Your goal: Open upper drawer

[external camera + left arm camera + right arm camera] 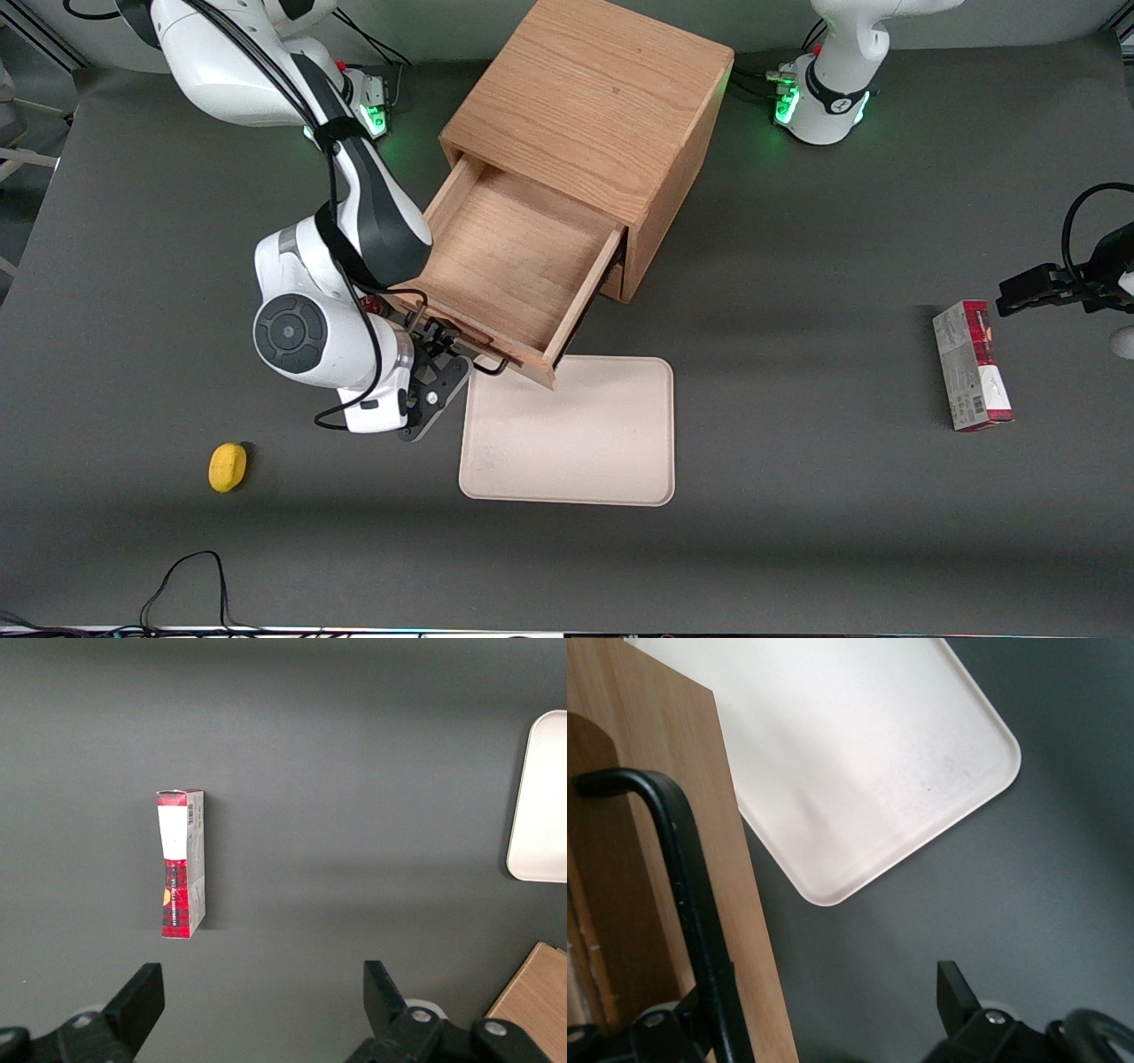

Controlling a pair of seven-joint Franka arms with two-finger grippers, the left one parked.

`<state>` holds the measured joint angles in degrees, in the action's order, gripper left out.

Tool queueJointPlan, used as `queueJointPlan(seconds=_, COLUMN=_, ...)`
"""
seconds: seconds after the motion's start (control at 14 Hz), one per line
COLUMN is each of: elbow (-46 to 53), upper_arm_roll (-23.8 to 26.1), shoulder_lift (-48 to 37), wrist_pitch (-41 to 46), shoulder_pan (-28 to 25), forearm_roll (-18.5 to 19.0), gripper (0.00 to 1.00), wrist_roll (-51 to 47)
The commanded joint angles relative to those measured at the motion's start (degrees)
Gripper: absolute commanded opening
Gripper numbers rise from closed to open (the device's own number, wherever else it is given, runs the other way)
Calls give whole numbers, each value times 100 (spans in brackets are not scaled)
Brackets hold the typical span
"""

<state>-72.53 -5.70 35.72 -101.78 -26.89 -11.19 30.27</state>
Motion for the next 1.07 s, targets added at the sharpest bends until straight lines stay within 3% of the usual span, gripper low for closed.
queueJointPlan(seconds=0.0, elbow=301, upper_arm_roll=51, shoulder_lift=164, wrist_pitch=133, shoulder_pan=105, forearm_roll=-14, gripper=100, wrist_roll=102)
queueJointPlan(seconds=0.21, elbow=449, upper_arm_roll=51, shoulder_lift=59, wrist_pitch=360, shoulder_pan=96, forearm_roll=-23, gripper=100, wrist_roll=23)
queueJointPlan(seconds=0.57, elbow=1294, upper_arm_roll=-45, shoulder_lift=-222, wrist_pitch=1450, shoulder_pan=209, forearm_roll=-6, gripper=100, wrist_roll=-21)
queueJointPlan(seconds=0.93, elbow=1233, upper_arm_roll=-98, shoulder_lift=-1056, wrist_pitch=2029, shoulder_pan=596, forearm_roll=56, gripper=100, wrist_roll=-871)
queueJointPlan(seconds=1.0, elbow=1224, upper_arm_roll=-316, shoulder_lift=-1214, wrist_pitch=2170, shoulder_pan=579, forearm_roll=65, gripper=100, wrist_roll=-1187)
